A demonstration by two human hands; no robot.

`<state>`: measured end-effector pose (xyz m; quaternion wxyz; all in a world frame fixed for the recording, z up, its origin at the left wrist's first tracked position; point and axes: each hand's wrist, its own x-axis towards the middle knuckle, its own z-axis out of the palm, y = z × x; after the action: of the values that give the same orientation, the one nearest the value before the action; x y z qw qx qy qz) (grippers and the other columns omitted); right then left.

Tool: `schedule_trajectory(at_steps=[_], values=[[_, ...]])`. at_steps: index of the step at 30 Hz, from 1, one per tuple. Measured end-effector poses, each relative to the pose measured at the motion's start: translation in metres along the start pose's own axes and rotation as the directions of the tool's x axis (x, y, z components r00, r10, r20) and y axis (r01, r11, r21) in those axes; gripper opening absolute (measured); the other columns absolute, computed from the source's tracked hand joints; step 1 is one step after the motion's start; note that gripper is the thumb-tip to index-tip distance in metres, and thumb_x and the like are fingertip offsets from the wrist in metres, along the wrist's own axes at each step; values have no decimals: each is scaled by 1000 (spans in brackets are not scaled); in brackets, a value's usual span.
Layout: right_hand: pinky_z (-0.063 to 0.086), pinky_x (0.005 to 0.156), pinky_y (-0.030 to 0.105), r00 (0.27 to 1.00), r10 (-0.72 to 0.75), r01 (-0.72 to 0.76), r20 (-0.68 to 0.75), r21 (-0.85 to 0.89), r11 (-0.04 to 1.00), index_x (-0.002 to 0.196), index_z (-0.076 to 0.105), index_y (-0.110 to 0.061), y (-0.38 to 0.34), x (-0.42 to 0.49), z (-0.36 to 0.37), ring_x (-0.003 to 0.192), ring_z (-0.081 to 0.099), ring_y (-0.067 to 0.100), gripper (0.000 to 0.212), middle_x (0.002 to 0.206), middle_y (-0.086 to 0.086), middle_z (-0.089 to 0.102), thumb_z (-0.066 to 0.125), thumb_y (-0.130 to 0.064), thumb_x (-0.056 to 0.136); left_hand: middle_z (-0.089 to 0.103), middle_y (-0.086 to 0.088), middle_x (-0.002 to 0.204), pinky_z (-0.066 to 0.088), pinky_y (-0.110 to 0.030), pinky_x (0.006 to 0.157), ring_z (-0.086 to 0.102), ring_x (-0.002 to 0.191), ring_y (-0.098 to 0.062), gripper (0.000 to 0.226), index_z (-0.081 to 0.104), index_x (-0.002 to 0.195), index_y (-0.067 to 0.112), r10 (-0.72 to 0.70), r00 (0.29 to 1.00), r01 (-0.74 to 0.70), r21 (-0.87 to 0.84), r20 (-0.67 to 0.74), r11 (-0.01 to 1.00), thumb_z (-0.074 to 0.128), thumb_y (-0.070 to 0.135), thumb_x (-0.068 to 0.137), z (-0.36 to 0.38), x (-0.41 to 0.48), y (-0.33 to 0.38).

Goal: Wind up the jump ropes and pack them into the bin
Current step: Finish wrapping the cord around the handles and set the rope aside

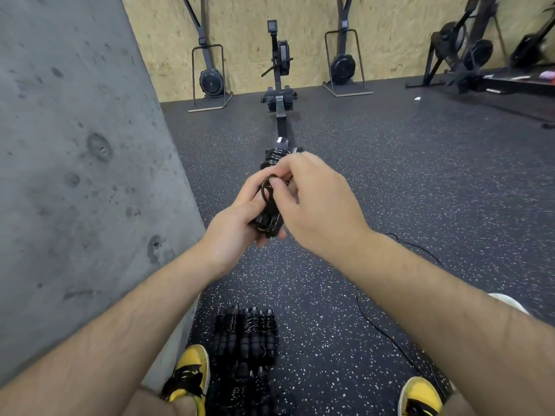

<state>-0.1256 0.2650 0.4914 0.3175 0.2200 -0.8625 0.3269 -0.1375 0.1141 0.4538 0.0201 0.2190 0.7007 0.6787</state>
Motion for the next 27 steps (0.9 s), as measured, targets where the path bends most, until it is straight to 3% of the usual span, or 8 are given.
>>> schedule_trajectory(at_steps=[3,7,11,13,15,19,23,27], values=[[47,78,33,996,66,-60,-55,103,993,95,63,-20,4,0,6,82,57,12,5,90,-9,59,59,-22,93,70,14,105,31,-34,59,62,66,-15,46,35,149,44,-10,999,12,79,-32,997,35,29,105,-1,3,-1],[49,73,29,971,237,-218,-42,259,941,88,67,-25,5,-1,18,73,57,7,5,83,-7,60,66,-21,88,69,20,77,35,-36,64,60,59,-7,61,13,147,61,-49,991,72,192,-124,979,43,45,97,0,2,-4],[47,63,22,929,368,-361,43,336,870,89,69,-27,2,-1,27,67,59,5,8,73,-7,66,65,-21,88,67,16,118,46,-30,64,62,74,-7,60,12,150,60,-88,966,144,222,-244,964,38,26,107,-4,7,-12],[44,59,16,899,427,-433,100,357,828,92,69,-27,-2,-1,29,65,59,1,14,75,-9,67,58,-19,89,49,2,145,53,-30,84,62,107,-17,64,23,141,68,-83,953,147,204,-292,968,43,23,99,-10,9,-17],[39,55,8,874,464,-481,141,374,793,97,67,-26,-4,-2,34,64,57,-5,14,76,-11,66,56,-20,89,43,-4,145,46,-50,108,53,128,-29,65,32,129,76,-38,948,126,262,-316,957,50,30,86,-17,7,-19],[44,63,12,856,483,-513,183,412,753,113,60,-25,-13,-1,51,73,60,-3,25,80,-14,63,63,-25,88,43,-5,135,49,-58,103,56,124,-32,68,38,127,65,79,914,64,332,-398,941,72,39,74,-29,-1,-28],[49,72,30,865,471,-499,172,377,780,122,48,-36,-16,-1,78,82,64,8,45,86,-9,67,70,-32,83,38,-5,136,57,-42,95,59,119,-26,90,32,140,48,103,870,87,357,-482,930,79,17,69,-45,-5,-40],[51,71,36,874,445,-486,194,373,791,115,40,-42,-14,1,106,74,64,16,48,76,-6,66,69,-22,83,35,-2,128,56,-28,91,57,113,-18,69,44,144,22,133,839,109,404,-527,908,72,2,84,-61,-11,-49]])
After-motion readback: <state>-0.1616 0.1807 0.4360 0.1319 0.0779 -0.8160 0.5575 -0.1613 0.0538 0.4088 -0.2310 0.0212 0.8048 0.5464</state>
